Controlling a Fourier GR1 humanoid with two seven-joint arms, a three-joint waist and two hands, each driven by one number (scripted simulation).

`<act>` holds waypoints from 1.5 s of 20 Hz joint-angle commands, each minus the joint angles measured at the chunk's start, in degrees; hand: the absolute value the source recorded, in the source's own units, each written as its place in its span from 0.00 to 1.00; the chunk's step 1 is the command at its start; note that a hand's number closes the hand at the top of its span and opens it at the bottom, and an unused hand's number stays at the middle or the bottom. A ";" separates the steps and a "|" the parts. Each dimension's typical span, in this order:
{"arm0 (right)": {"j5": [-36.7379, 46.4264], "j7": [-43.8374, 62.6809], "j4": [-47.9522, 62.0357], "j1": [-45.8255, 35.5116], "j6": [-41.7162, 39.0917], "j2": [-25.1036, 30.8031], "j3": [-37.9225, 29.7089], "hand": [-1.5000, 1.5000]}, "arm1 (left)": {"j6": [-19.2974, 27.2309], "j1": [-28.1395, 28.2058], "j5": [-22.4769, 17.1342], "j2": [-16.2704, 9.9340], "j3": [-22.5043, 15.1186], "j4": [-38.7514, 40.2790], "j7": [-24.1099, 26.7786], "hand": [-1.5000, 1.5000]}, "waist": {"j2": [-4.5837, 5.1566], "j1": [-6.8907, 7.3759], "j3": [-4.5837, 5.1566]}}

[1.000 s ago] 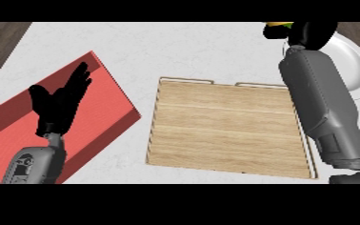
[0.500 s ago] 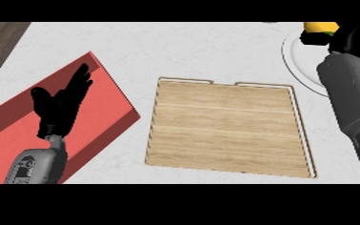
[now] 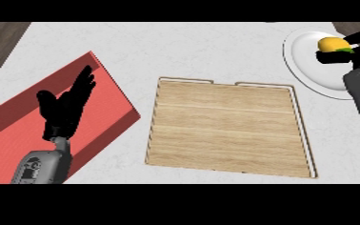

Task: Pick the lemon from the tray and place it in the plate

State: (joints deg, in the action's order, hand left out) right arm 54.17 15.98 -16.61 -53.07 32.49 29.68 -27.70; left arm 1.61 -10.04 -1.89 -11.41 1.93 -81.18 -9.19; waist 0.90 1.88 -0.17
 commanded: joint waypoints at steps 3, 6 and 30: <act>-6.09 -14.00 2.02 3.58 -4.73 2.16 -3.94 0.00 | -2.46 0.42 -1.52 -1.98 1.64 -0.75 -0.02 0.50 | 0.01 0.32 -0.02; -6.19 -18.16 -0.12 3.06 -0.43 2.63 -3.87 0.00 | -1.62 -2.17 -1.11 -1.13 1.95 2.24 0.28 0.50 | -0.01 -0.08 0.02; -36.92 -37.12 -10.27 8.06 -20.62 1.44 -15.92 0.00 | -0.84 1.80 0.92 0.32 1.61 -0.79 -0.56 0.50 | -0.73 -1.25 0.13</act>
State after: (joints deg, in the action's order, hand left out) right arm 19.81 -18.64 -27.33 -46.91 12.45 29.78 -44.19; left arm 0.80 -9.14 -1.41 -11.73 4.05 -80.50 -8.91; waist 0.05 0.23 -0.03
